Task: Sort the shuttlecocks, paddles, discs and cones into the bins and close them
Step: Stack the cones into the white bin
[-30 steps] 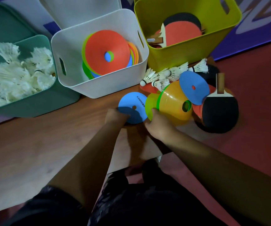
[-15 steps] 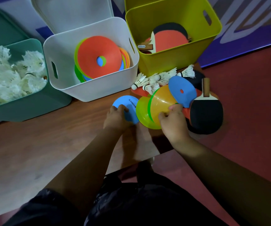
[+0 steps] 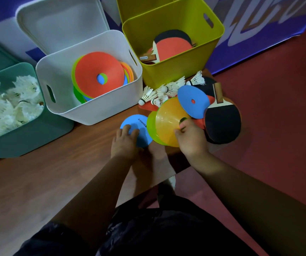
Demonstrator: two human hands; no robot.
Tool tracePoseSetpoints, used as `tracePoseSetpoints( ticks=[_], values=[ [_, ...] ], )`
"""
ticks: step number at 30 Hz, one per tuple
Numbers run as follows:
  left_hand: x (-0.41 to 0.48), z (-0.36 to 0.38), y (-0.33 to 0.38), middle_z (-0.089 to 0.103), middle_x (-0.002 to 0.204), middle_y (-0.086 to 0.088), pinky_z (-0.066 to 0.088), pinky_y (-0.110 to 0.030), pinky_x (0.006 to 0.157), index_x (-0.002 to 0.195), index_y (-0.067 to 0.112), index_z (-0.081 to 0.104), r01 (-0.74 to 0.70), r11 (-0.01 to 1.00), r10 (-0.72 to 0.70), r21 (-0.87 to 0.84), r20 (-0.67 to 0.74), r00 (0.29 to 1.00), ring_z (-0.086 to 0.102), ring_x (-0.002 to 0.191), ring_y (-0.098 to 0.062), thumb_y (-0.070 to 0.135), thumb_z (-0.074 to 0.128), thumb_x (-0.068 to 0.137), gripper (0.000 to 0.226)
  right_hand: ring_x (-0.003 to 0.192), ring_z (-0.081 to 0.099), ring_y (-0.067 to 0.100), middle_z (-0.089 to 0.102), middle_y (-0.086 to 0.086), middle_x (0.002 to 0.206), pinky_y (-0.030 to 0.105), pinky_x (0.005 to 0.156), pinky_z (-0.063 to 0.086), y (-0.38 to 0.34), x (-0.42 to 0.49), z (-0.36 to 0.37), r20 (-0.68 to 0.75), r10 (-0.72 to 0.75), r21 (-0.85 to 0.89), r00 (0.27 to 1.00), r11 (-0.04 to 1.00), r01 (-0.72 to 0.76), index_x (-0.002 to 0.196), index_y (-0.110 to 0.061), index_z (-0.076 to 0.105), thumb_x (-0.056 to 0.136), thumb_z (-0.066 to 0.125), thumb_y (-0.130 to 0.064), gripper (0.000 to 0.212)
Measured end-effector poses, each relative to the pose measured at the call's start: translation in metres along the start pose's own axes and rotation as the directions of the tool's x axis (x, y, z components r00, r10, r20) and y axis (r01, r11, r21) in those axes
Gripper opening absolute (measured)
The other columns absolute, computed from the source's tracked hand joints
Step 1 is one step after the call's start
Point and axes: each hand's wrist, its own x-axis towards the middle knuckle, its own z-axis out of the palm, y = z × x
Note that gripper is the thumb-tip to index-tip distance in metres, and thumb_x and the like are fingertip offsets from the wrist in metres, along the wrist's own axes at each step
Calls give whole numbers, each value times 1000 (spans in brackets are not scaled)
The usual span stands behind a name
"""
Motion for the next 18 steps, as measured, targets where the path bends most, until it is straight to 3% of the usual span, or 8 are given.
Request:
tracePoseSetpoints(
  ticks=[4, 9, 11, 13, 15, 18],
  values=[
    [8, -4, -7, 24, 171, 7, 35, -50, 118, 157, 37, 38, -116, 993, 117, -25, 71, 991, 27, 152, -26, 42, 76, 89, 77, 100, 67, 23, 69, -3, 104, 39, 85, 55, -3, -10, 5, -44, -62, 64, 997, 996, 65, 100, -23, 65, 96, 71, -34, 13],
    [4, -10, -6, 20, 171, 0, 44, -54, 112, 160, 28, 33, -204, 974, 186, 100, 168, 968, 24, 154, -30, 47, 59, 100, 68, 96, 63, 17, 66, -4, 102, 30, 78, 46, -18, -28, 2, -25, -20, 214, 999, 977, 25, 110, -17, 67, 100, 68, -38, 23],
    [0, -11, -7, 30, 167, -3, 49, -54, 107, 157, 25, 39, -218, 973, 202, 81, 170, 965, 30, 152, -32, 48, 52, 102, 60, 93, 62, 16, 65, -6, 99, 30, 76, 44, -27, -35, 0, 2, -10, 258, 1000, 966, 10, 109, -17, 65, 102, 65, -40, 24],
    [-6, -12, -10, 55, 142, -4, 56, -46, 87, 134, 25, 58, -219, 976, 216, 15, 114, 970, 55, 130, -31, 42, 48, 102, 38, 93, 63, 16, 66, -4, 100, 31, 74, 46, -35, -41, -2, 5, 1, 301, 1000, 954, -3, 106, -18, 64, 103, 63, -42, 24],
    [-16, -15, -14, 63, 114, -3, 49, -39, 71, 110, 23, 61, -190, 979, 193, -68, 42, 980, 65, 103, -29, 34, 47, 102, 19, 91, 63, 16, 66, -3, 99, 31, 70, 44, -45, -47, -5, 2, 14, 336, 1000, 942, -14, 103, -19, 63, 103, 60, -44, 25],
    [-36, -28, -22, 63, 117, -4, 46, -39, 72, 117, 22, 61, -116, 965, 100, -234, -82, 992, 65, 101, -31, 30, 46, 106, 21, 86, 64, 18, 64, -1, 93, 34, 68, 46, -66, -56, -10, 29, 37, 414, 999, 909, -46, 98, -21, 61, 102, 55, -54, 34]
  ],
)
